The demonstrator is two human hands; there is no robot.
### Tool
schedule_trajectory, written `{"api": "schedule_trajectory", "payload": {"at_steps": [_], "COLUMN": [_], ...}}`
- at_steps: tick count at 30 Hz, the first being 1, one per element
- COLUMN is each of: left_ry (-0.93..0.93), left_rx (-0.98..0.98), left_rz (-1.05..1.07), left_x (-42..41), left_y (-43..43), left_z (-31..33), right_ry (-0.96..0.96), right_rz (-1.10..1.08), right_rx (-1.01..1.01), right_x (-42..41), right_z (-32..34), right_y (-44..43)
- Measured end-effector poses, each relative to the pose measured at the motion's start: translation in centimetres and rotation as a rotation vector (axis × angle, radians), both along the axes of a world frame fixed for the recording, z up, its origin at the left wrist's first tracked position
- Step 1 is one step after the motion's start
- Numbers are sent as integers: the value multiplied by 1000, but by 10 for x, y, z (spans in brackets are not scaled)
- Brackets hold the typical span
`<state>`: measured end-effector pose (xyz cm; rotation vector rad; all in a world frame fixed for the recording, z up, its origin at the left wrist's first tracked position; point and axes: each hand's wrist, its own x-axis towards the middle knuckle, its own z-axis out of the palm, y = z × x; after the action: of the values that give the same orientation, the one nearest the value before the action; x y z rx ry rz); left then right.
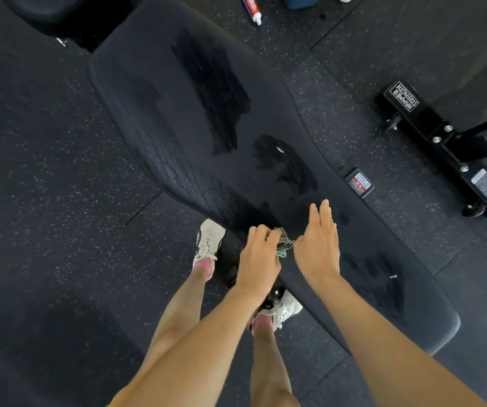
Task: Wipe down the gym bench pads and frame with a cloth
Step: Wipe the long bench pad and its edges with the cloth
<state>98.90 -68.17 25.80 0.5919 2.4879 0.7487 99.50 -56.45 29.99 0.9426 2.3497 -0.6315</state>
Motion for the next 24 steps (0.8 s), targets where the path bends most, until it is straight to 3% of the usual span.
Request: {"api": "schedule_trajectory", "payload": {"at_steps": [3, 8, 12, 15, 18, 24], "left_ry": [60, 219, 245, 238, 223, 59], "left_rx": [10, -9, -111, -123, -95, -29], "left_rz": [-103, 361, 404, 338, 113, -94], "left_x": [-46, -163, -210, -188, -146, -64], "left_y": [-14, -11, 15, 48, 77, 107], "left_z": [-1, 7, -4, -7, -2, 4], "right_ry": [-6, 29, 50, 68, 74, 125], "right_rz": [-29, -83, -92, -101, -93, -113], "right_rx": [-29, -50, -43, -12, 9, 53], "right_x": [-1, -5, -6, -7, -9, -7], "right_z": [0, -4, -8, -12, -15, -15], "right_y": [1, -1, 2, 10, 20, 38]}}
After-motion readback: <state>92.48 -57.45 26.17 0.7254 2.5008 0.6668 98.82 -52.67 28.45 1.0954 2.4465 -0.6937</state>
